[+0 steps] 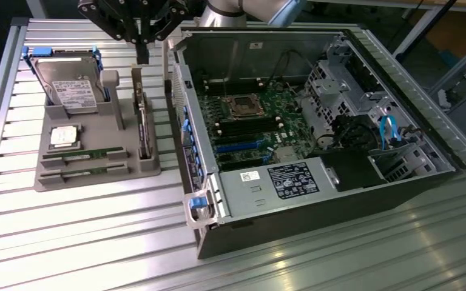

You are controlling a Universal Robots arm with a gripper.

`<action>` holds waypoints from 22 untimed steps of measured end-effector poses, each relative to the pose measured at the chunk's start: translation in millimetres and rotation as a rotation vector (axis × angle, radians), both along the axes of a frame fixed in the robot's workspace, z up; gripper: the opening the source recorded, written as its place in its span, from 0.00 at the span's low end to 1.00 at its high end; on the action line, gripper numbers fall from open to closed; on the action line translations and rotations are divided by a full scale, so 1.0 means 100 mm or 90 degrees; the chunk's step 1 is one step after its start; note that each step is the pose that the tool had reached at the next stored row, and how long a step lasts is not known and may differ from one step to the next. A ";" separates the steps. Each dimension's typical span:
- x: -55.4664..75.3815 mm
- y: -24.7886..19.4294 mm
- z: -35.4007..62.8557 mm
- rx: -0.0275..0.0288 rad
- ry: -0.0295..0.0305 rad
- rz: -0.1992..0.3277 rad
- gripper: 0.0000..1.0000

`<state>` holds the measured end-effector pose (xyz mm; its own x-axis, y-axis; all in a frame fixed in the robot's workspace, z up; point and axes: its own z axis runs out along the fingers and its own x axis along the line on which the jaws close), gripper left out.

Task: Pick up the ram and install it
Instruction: 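Reach for the ram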

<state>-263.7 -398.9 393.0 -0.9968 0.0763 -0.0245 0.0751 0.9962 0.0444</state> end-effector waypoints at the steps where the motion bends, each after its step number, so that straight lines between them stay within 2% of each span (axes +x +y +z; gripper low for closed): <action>1: -0.03 0.000 0.000 0.0000 0.0000 0.000 0.10; 5: -0.19 0.000 0.000 -0.0001 0.0001 0.000 0.10; 8: -0.38 0.000 0.000 -0.0001 0.0001 0.000 0.10; 18: -0.78 0.000 -0.005 0.0000 0.0001 0.000 0.10; 22: -0.88 0.000 -0.007 0.0000 0.0000 0.000 0.10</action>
